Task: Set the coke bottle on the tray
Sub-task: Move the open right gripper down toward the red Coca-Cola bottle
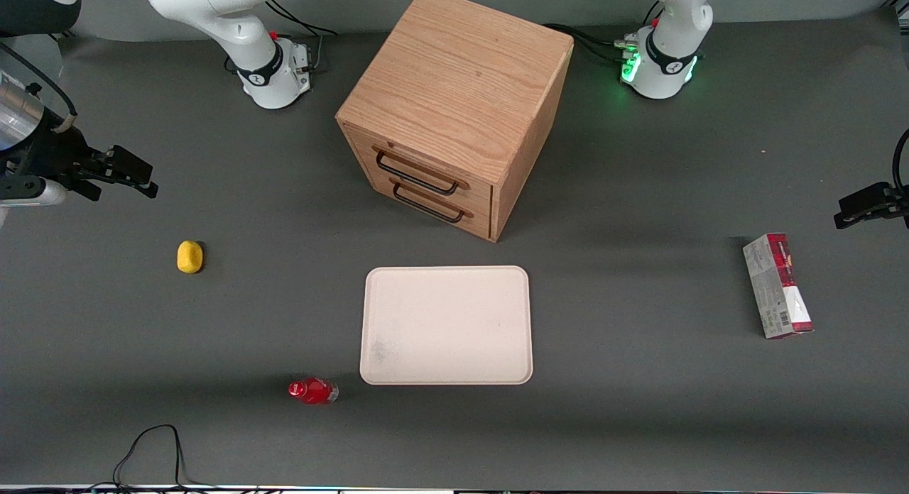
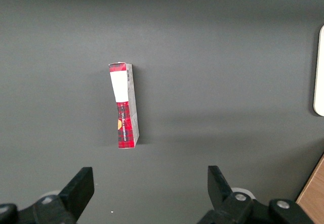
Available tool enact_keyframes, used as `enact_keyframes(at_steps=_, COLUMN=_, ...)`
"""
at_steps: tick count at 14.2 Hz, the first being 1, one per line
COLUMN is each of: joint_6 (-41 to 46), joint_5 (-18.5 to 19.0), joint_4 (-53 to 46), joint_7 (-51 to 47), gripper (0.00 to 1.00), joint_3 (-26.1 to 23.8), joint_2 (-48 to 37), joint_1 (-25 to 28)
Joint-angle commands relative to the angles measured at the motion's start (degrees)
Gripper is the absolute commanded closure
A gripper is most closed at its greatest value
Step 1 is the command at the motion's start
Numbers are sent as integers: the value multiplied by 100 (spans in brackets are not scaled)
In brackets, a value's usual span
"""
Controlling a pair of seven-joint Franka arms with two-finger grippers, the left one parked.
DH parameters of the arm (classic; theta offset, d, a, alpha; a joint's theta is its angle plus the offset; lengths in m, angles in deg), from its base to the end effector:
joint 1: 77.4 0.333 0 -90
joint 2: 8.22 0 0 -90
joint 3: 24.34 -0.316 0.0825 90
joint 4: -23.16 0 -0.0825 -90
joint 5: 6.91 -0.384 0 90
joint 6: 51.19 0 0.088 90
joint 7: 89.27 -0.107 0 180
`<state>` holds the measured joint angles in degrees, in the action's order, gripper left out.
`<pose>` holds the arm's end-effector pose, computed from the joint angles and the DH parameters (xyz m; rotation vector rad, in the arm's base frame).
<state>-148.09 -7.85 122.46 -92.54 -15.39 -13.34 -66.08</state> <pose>0.5359 0.0203 0.6061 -3.1082 0.0264 -0.0697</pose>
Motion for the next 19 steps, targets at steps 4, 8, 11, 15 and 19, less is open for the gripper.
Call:
enact_keyframes(at_steps=4, joint_6=233, joint_5=113, joint_4=-463, joint_7=-157, gripper=0, joint_3=-7, joint_2=325, joint_1=46)
enact_keyframes(at_steps=8, joint_6=146, joint_5=33, joint_4=-1690, joint_7=36, gripper=0, joint_3=-182, joint_2=1439, joint_1=29)
enact_keyframes(at_steps=11, joint_6=146, joint_5=42, joint_4=-3096, joint_7=37, gripper=0, joint_3=-481, joint_2=2731, joint_1=11)
enact_keyframes(at_steps=15, joint_6=50, joint_5=51, joint_4=-4776, joint_7=-42, gripper=0, joint_3=-851, joint_2=4489, joint_1=2)
enact_keyframes(at_steps=19, joint_6=-881, joint_5=69, joint_4=-4929, joint_7=-209, gripper=0, joint_3=-1001, joint_2=5352, joint_1=20)
